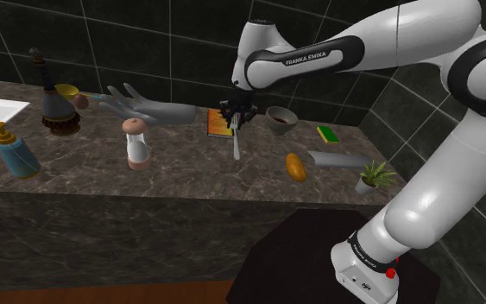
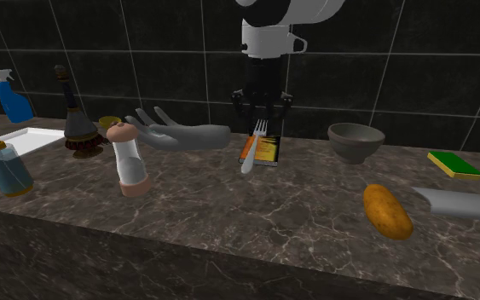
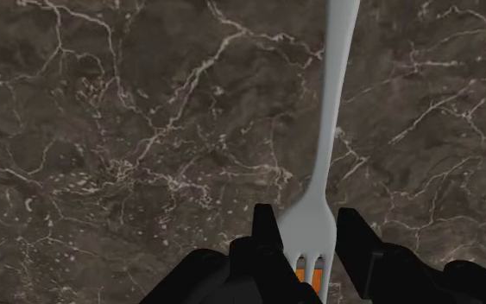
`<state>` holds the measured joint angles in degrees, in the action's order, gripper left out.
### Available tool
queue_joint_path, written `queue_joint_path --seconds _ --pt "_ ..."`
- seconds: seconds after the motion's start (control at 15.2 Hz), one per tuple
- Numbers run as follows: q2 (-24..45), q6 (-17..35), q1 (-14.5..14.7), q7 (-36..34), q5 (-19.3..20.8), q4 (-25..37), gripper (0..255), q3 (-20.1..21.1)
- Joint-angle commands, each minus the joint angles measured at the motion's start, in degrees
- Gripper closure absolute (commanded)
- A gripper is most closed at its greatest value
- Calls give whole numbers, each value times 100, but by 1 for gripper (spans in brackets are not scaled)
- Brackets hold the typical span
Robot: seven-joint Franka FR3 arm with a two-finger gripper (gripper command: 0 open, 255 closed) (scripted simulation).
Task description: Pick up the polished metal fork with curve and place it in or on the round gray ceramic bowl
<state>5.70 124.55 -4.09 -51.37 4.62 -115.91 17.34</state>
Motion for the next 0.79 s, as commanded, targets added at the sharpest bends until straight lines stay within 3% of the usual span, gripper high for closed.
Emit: queue_joint_path --seconds 0.0,0.73 --pt "-57 -12 -140 276 -50 -30 255 -104" --pt "139 -40 -936 1793 -187 246 255 -748"
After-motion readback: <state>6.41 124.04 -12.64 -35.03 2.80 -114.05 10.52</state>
